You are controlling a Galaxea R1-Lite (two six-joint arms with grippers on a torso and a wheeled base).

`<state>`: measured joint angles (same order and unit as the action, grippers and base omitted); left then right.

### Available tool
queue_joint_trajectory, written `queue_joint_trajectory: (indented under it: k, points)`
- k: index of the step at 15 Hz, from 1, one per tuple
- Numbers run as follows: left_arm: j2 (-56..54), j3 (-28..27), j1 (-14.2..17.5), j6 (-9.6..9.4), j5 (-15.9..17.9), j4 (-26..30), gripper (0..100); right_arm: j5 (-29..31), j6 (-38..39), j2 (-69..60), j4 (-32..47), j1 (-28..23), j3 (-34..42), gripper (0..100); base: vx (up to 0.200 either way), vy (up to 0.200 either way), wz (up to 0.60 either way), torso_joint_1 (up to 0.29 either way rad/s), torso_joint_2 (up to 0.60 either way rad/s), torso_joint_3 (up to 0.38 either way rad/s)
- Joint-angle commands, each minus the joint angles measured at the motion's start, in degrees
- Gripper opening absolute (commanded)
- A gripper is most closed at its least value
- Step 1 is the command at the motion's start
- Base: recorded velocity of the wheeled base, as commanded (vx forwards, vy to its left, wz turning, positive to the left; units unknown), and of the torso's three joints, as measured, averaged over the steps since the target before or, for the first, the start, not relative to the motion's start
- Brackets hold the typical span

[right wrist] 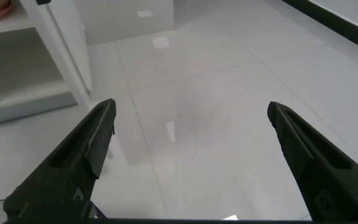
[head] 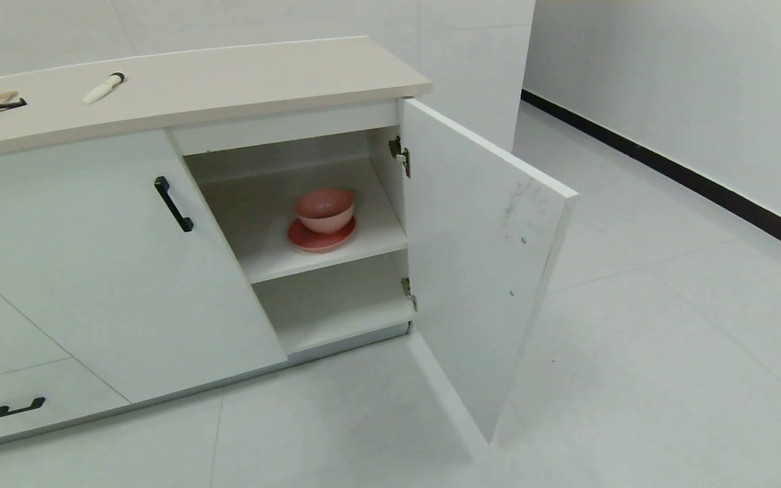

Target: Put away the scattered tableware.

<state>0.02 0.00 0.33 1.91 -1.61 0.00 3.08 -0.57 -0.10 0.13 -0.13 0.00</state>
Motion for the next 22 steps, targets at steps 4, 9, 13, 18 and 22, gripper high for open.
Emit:
queue_joint_trajectory:
  k: [4,9,13,18,22]
  points:
    - [0.0,0.0,0.0,0.02,-0.1,0.0,100,-0.1,0.0,0.1,0.0,0.0,0.0,100,0.0,0.0,0.6,0.002,0.0,0.0]
    - [0.0,0.0,0.0,0.02,-0.1,0.0,100,-0.1,0.2,0.1,0.0,0.0,0.0,100,0.0,0.0,0.0,0.0,0.0,0.0]
    - [0.0,0.0,0.0,0.02,-0.1,0.0,100,-0.1,0.3,0.1,0.0,0.0,0.0,0,0.0,0.0,0.0,0.0,0.0,0.0]
    - [0.0,0.0,0.0,0.11,-0.1,0.0,100,-0.3,2.2,0.1,-0.8,0.0,0.0,0,-0.08,0.0,0.0,0.002,0.0,0.001]
    - [0.0,0.0,0.0,0.28,-0.3,0.0,100,-0.3,0.8,0.3,-13.1,0.0,0.0,0,-0.05,0.0,0.0,0.002,0.0,0.001]
